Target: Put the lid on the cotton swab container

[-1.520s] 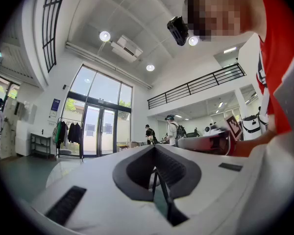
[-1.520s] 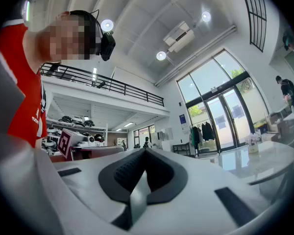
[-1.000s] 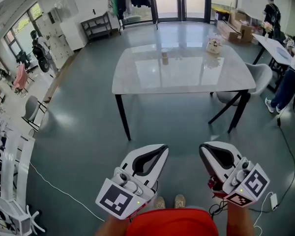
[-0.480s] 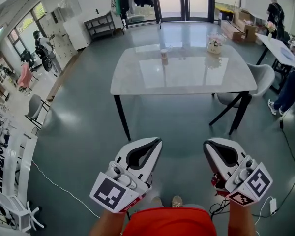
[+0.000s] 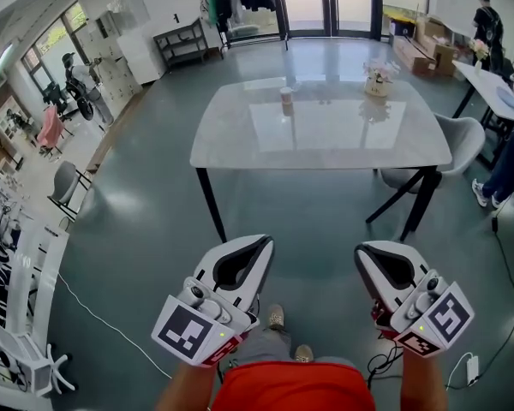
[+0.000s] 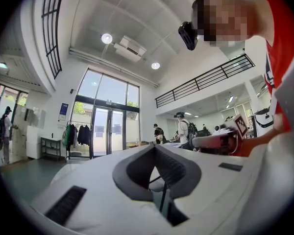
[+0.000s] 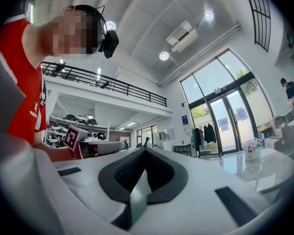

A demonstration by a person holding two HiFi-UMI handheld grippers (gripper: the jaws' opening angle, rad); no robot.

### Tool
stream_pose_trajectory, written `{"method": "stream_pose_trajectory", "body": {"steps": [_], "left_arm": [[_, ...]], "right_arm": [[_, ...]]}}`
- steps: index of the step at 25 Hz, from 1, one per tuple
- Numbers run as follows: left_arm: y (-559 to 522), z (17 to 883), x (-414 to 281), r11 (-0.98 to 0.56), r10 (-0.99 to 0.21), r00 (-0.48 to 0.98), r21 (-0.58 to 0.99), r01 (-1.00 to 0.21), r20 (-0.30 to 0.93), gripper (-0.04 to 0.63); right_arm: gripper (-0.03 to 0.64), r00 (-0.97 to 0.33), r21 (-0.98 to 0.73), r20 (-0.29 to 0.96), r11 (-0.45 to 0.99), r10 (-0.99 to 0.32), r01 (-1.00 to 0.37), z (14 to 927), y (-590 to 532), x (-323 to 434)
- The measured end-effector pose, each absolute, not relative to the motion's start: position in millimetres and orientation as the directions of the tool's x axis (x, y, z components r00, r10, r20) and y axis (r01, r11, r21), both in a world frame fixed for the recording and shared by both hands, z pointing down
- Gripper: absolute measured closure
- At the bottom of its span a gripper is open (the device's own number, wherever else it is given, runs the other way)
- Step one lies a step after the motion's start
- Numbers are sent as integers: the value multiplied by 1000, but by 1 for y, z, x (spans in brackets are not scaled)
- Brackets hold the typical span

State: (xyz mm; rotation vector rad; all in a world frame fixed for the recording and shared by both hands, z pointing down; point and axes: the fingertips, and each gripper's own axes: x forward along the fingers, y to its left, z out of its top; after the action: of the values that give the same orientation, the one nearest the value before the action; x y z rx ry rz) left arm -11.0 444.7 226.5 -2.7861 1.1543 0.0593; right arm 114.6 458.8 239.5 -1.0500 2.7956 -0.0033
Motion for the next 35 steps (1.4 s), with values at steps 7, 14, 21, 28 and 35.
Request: {"method": "stream_pose_trajectory", "body": {"steps": [7, 14, 21, 28, 35], "left_arm": [[392, 234, -17, -691, -710, 699, -107, -714, -79, 581], [311, 239, -32, -700, -705, 709, -140, -700, -22, 581], [203, 233, -60, -722, -682, 731, -141, -677, -13, 581], [117, 231, -86, -750, -654, 757, -121, -650, -13, 581], [65, 238, -93, -755, -651, 759, -89, -649, -21, 581]], "right_arm": [[609, -742, -57, -136, 753, -657, -656, 247, 407, 110], [609, -737, -44, -138, 747, -662, -663, 238, 325, 95], [609, -720, -36, -143, 731, -679, -682, 224, 224, 67], [609, -698, -44, -140, 708, -703, -705, 221, 142, 41], [607, -686, -42, -119, 694, -718, -719, 226, 89, 38]]}}
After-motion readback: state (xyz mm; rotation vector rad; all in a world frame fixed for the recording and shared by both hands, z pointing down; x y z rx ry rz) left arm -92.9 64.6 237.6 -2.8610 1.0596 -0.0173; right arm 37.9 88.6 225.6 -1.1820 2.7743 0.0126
